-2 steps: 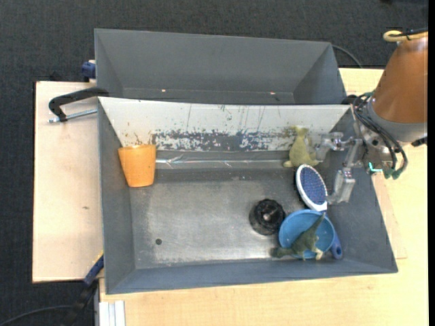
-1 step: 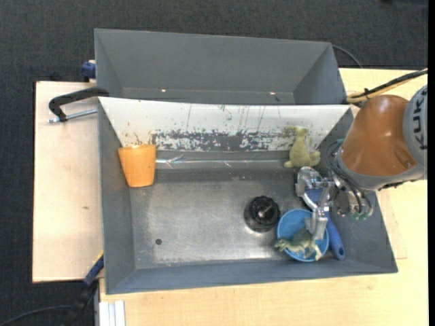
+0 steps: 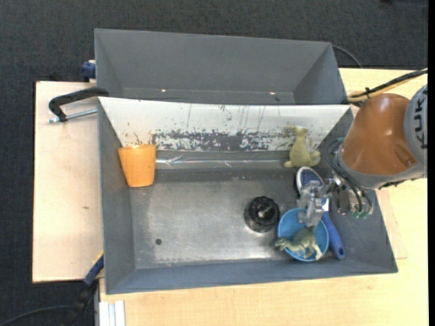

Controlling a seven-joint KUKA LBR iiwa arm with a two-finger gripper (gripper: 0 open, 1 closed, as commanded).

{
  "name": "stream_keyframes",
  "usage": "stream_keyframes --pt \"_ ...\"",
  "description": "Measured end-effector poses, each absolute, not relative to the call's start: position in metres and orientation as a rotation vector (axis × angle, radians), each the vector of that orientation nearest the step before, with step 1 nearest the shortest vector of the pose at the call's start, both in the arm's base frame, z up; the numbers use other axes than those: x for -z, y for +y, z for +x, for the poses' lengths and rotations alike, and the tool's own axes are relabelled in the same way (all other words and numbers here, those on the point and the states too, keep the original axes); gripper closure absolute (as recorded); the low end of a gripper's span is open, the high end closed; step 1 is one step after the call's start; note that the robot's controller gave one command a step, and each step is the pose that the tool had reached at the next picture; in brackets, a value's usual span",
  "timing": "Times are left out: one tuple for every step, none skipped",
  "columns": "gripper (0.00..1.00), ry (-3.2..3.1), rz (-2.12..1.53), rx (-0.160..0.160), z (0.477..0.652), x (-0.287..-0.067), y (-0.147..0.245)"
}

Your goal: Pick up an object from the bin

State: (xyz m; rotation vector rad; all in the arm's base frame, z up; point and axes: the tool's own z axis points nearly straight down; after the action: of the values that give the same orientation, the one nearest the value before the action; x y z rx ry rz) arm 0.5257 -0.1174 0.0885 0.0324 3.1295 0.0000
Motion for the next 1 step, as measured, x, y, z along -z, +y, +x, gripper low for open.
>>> stream_keyframes --pt "1.0 3.127 0.004 0.004 0.5298 -0.2047 -0.1116"
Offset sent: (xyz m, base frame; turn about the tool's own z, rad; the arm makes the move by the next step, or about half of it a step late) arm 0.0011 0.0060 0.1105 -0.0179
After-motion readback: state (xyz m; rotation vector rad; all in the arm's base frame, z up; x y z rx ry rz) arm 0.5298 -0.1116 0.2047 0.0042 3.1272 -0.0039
